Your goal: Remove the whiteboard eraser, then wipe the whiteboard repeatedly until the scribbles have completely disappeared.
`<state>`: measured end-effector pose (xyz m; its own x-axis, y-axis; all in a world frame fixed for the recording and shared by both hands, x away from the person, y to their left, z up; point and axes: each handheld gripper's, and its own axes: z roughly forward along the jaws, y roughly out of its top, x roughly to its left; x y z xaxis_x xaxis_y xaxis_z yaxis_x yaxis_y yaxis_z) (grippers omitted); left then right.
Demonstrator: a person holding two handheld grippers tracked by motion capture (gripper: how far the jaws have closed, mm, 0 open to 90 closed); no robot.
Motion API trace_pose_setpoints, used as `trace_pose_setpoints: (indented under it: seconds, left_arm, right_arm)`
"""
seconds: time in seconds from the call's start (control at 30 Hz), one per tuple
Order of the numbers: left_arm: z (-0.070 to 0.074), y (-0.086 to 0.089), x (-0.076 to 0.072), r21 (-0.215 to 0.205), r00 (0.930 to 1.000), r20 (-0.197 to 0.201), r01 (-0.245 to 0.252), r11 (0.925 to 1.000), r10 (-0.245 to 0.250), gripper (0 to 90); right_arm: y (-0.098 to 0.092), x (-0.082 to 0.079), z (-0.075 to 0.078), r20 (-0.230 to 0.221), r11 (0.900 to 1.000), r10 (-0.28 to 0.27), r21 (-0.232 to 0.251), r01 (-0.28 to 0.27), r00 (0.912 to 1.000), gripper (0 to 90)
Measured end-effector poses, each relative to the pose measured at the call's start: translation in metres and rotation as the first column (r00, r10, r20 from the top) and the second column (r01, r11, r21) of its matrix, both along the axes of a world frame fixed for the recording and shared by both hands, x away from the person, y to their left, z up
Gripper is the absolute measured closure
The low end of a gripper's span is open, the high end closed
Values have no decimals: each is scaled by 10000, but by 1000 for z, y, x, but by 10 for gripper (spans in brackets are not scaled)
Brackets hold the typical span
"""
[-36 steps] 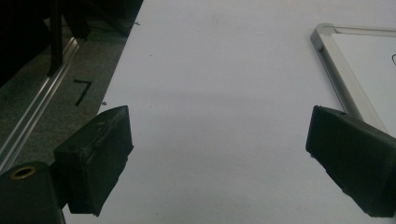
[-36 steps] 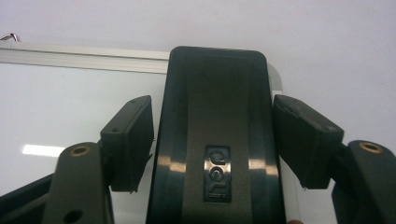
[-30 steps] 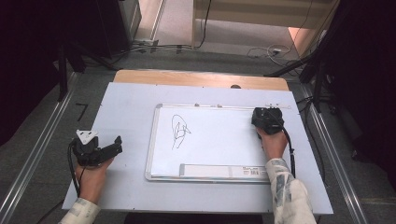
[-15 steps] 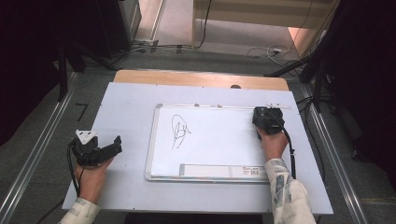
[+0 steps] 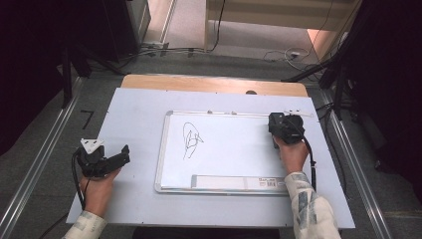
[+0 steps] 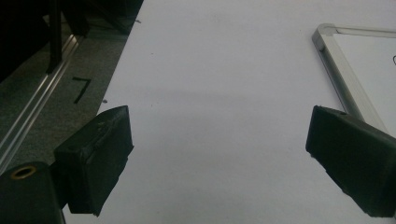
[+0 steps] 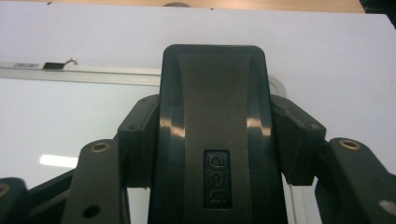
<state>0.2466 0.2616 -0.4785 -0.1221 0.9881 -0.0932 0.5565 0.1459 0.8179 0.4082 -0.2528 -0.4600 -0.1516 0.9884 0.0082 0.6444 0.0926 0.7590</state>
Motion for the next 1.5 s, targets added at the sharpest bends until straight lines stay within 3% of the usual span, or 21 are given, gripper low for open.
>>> trace_pose_setpoints:
  seconds: [0.23, 0.53, 1.03, 1.5]
  left_arm:
    - [1, 1, -1, -19, 10000, 43, 18, 10000, -18, 77]
    - [1, 0, -1, -61, 10000, 52, 53, 10000, -53, 77]
    - [0, -1, -1, 12, 9999, -16, 112, 9999, -112, 77]
    - [1, 1, -3, -3, 10000, 27, 79, 10000, -79, 77]
  right_arm:
    - [30, -9, 6, 81, 9972, 743, -4, -743, 9972, 382]
    - [55, -14, 9, 82, 9911, 1332, 28, -1333, 9911, 382]
    - [78, -17, 9, 25, 9839, 1781, 134, -1781, 9840, 382]
    - [120, -21, 7, -42, 9689, 2465, 215, -2464, 9691, 382]
